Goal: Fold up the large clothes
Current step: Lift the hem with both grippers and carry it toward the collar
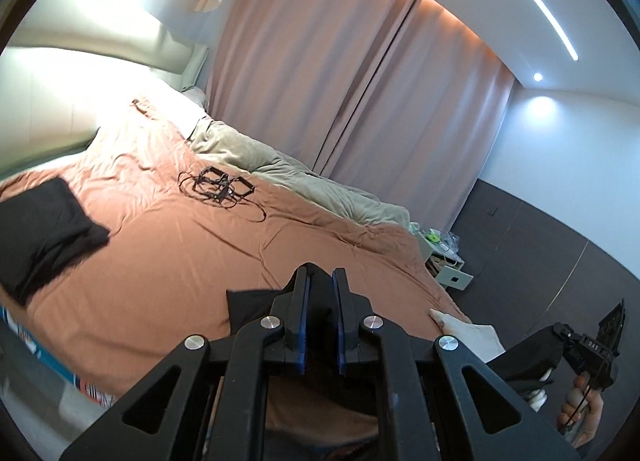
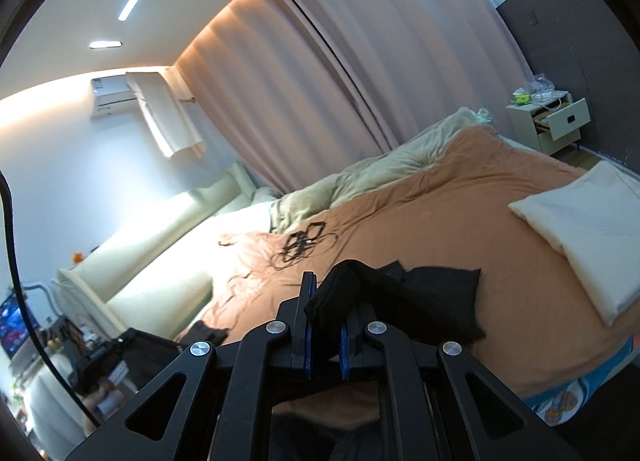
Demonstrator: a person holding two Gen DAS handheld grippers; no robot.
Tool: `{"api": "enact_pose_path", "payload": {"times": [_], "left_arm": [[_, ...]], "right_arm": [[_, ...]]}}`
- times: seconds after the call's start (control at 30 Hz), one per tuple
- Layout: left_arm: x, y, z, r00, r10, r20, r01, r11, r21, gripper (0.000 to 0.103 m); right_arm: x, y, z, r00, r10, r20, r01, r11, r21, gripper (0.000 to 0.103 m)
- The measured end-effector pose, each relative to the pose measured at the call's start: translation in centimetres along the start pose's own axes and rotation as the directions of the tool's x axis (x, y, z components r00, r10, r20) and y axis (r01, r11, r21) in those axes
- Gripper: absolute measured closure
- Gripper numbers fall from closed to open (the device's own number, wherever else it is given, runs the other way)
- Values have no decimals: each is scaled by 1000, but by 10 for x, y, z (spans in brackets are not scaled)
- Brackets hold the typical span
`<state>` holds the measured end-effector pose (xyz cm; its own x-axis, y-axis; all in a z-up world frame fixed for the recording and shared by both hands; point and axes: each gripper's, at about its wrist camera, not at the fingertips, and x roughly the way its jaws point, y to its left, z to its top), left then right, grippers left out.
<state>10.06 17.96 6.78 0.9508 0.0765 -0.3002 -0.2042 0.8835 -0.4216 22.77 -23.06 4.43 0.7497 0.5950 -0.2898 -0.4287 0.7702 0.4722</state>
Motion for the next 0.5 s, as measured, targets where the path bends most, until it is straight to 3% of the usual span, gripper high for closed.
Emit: {"api": "enact_pose_path", "payload": {"times": [0.23, 0.5], "left_arm": [[82, 2, 49, 999, 28, -35, -27, 999, 33, 91], [173, 12, 69, 992, 57, -111, -51, 997, 56, 91]], "right_arm": [[59, -8, 49, 998, -57, -9, 56, 998, -30, 93], [135, -22, 83, 990, -135, -34, 132, 989, -63, 93]]}}
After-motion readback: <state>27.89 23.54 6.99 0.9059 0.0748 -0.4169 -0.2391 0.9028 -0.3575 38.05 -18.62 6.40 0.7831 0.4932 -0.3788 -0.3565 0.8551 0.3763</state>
